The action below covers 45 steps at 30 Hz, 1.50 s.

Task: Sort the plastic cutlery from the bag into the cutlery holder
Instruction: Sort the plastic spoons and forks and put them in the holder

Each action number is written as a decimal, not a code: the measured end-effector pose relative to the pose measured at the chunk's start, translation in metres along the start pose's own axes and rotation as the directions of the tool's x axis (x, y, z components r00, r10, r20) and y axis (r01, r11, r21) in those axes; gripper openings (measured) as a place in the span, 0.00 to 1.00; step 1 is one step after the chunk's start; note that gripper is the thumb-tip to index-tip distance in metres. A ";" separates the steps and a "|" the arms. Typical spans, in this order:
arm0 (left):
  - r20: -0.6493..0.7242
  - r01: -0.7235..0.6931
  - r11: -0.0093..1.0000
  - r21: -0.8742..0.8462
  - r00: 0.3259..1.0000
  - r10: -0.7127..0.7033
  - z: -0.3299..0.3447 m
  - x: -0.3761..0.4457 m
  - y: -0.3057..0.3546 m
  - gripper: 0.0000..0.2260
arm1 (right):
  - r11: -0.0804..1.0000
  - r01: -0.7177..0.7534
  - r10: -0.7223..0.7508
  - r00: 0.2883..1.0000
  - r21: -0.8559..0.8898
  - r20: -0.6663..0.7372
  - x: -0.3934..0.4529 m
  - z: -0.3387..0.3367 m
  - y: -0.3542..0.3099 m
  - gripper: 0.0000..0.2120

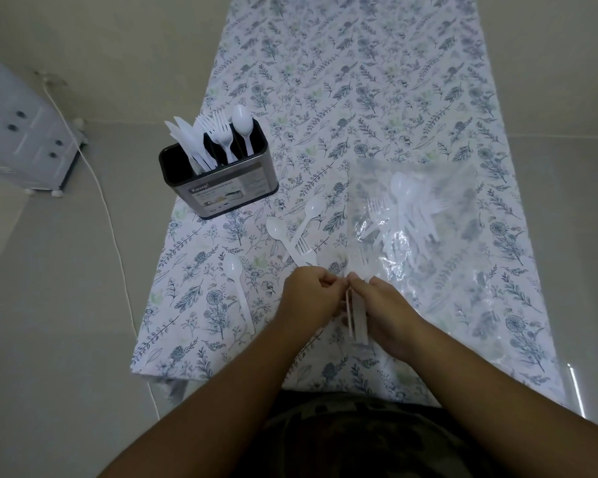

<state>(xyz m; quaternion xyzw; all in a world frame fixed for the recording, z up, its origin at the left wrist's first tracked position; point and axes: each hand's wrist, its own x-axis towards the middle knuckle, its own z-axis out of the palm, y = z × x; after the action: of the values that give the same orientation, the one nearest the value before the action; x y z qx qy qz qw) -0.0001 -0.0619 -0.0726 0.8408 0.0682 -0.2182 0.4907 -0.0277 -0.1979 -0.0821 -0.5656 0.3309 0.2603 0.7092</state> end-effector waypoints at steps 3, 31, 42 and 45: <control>0.077 -0.050 0.999 0.017 0.996 0.048 -0.003 0.005 -0.003 0.06 | 0.996 -0.029 0.027 0.999 0.082 0.026 -0.002 0.002 -0.003 0.12; -0.083 0.059 0.904 0.423 0.996 -0.026 -0.017 0.006 -0.014 0.03 | 0.984 0.063 -0.063 0.998 -0.165 0.004 0.001 0.011 0.000 0.06; -0.129 -0.035 0.998 0.057 0.991 0.042 -0.012 -0.009 -0.016 0.08 | 0.987 0.073 -0.068 0.997 -0.142 0.035 -0.001 0.023 0.000 0.21; -0.055 0.080 0.973 -0.216 0.994 -0.094 -0.013 -0.009 -0.020 0.07 | 1.000 0.024 -0.025 0.998 0.016 0.066 -0.004 0.023 -0.002 0.13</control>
<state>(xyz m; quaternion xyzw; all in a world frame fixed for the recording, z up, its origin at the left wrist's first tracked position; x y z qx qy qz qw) -0.0112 -0.0391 -0.0792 0.7861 0.1438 -0.2037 0.5656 -0.0248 -0.1759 -0.0740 -0.5554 0.3023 0.2676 0.7270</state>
